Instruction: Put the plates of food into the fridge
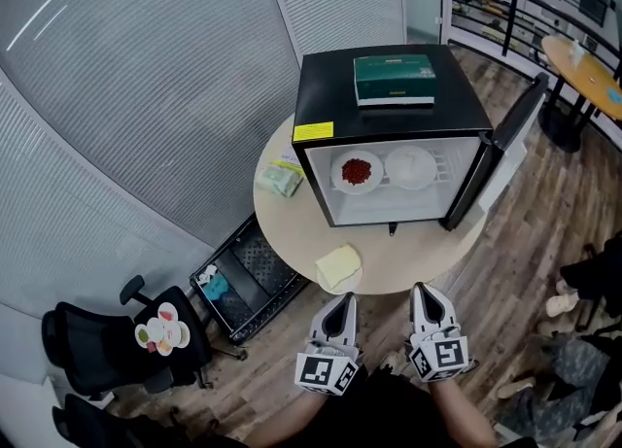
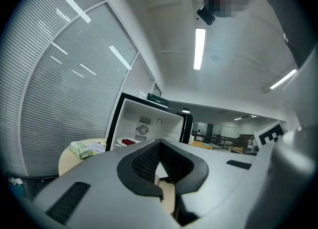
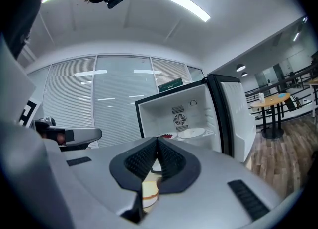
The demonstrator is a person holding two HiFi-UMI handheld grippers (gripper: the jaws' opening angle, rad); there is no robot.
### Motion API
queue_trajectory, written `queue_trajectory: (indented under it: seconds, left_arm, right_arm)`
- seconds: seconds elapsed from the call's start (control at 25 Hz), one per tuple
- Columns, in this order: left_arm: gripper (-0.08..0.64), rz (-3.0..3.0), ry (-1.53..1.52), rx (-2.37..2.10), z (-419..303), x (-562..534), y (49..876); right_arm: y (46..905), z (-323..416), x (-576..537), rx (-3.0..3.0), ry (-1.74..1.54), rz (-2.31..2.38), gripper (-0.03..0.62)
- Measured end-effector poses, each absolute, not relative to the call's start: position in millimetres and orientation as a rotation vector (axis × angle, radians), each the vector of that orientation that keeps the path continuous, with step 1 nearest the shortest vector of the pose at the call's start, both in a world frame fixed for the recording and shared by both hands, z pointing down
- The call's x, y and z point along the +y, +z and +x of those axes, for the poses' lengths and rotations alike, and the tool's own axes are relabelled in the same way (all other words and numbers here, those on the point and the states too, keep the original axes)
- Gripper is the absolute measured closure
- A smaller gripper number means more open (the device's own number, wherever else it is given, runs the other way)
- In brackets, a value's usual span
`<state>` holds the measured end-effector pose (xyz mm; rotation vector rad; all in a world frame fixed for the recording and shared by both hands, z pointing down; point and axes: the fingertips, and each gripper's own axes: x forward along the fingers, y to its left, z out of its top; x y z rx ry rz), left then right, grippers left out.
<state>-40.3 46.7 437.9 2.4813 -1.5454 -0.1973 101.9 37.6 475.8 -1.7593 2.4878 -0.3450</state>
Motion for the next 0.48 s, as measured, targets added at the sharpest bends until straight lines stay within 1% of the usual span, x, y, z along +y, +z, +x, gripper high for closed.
queue_trajectory:
  seconds: [0.2, 0.32, 0.48]
  left_arm:
    - [0.557, 2.481, -0.138, -1.573, -46.2, 39.1, 448.0]
    - [0.557, 2.464, -0.192, -1.609, -61.0, 34.3, 442.5]
    - [0.557, 2.466, -0.215, -1.686, -86.8, 28.1, 433.3]
  right_arm:
    - [474.4, 97.6, 31.3, 2.480, -0.334, -1.779, 0.584]
    - [472.8, 91.4, 25.8, 2.486, -0.327, -1.770, 0.584]
    - [484.8, 81.5, 13.7, 2.451, -0.427, -1.745, 0.584]
